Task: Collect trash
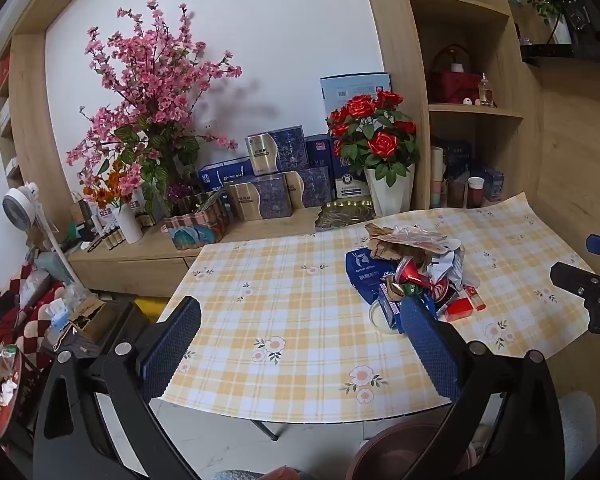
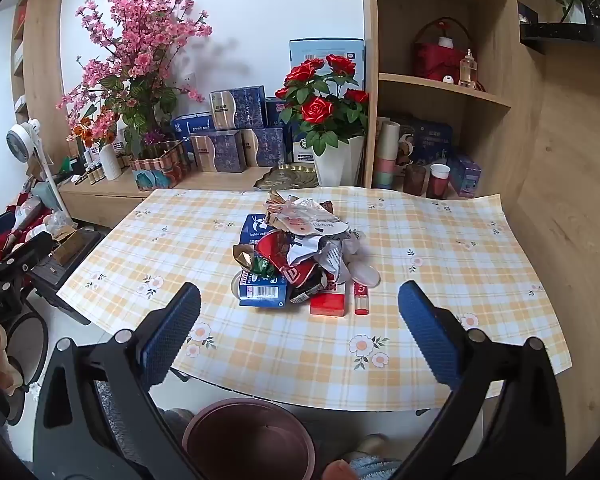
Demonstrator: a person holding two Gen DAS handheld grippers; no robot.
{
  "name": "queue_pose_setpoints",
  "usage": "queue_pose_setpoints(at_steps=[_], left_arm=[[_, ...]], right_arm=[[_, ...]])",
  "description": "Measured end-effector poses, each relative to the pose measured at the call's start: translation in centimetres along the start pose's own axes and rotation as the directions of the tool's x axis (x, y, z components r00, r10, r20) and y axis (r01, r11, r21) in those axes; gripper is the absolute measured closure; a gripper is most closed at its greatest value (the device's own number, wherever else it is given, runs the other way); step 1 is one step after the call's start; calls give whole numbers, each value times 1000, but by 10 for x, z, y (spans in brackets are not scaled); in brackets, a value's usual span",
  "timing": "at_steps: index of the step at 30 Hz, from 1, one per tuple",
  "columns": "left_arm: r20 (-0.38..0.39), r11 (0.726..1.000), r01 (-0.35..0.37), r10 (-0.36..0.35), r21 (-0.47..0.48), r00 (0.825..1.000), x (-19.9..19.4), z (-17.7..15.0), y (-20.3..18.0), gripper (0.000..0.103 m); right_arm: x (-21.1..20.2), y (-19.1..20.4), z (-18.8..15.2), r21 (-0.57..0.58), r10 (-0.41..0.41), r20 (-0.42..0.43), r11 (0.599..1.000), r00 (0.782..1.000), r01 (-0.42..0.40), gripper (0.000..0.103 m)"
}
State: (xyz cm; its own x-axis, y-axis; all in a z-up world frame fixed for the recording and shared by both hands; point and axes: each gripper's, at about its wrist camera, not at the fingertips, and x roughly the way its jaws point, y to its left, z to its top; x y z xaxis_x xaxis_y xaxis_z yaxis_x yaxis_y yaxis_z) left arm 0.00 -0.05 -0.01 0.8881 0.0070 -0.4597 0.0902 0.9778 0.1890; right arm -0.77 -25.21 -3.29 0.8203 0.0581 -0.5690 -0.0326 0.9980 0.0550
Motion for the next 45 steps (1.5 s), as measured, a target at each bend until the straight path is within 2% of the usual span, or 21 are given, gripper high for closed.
queue_pose_setpoints(at_steps=[45], left_arm=[[-8,1000,4,-4,-19,1000,4,-5,1,5]], right_arm=[[0,2,0,-9,-13,2,1000,1000,13,6]])
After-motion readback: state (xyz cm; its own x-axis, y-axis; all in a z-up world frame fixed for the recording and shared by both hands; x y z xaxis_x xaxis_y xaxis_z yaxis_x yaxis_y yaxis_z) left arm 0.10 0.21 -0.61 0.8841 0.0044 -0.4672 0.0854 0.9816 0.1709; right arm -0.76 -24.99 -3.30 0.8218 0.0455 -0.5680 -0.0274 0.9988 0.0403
